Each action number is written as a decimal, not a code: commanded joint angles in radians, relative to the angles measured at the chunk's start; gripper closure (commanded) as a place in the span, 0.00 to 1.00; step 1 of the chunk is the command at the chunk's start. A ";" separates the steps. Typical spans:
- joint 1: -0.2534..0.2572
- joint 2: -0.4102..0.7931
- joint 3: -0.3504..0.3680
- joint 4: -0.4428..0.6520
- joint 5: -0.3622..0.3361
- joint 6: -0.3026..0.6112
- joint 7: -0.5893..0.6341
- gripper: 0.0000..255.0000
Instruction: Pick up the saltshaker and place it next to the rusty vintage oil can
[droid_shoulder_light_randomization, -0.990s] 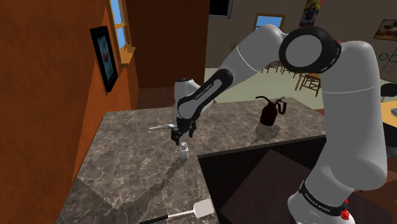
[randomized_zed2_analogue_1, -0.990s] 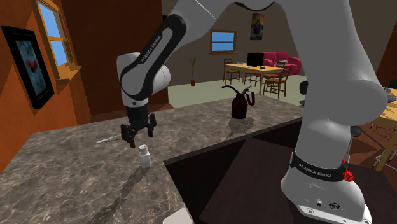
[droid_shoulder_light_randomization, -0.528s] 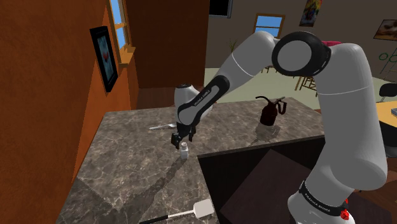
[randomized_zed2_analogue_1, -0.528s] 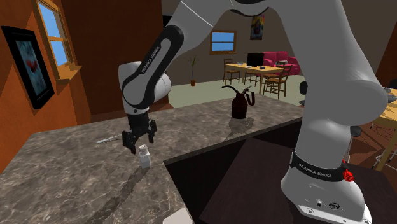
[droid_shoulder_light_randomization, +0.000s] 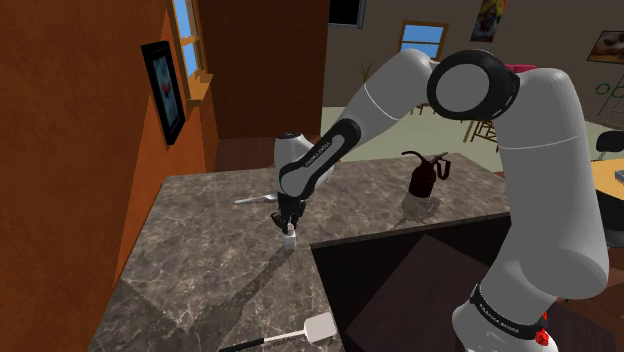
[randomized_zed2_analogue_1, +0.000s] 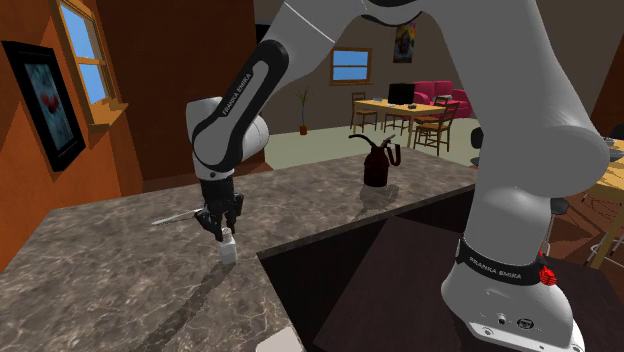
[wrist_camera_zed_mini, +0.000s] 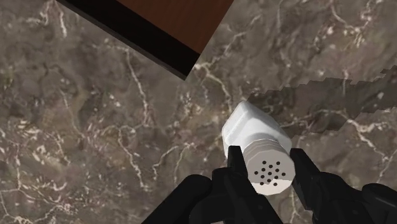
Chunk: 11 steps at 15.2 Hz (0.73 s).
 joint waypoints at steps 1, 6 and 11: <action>0.000 0.000 0.000 0.000 0.000 0.000 0.000 1.00; 0.000 0.000 0.000 0.000 0.000 0.000 0.000 1.00; -0.003 -0.042 0.005 -0.003 0.006 -0.039 -0.004 1.00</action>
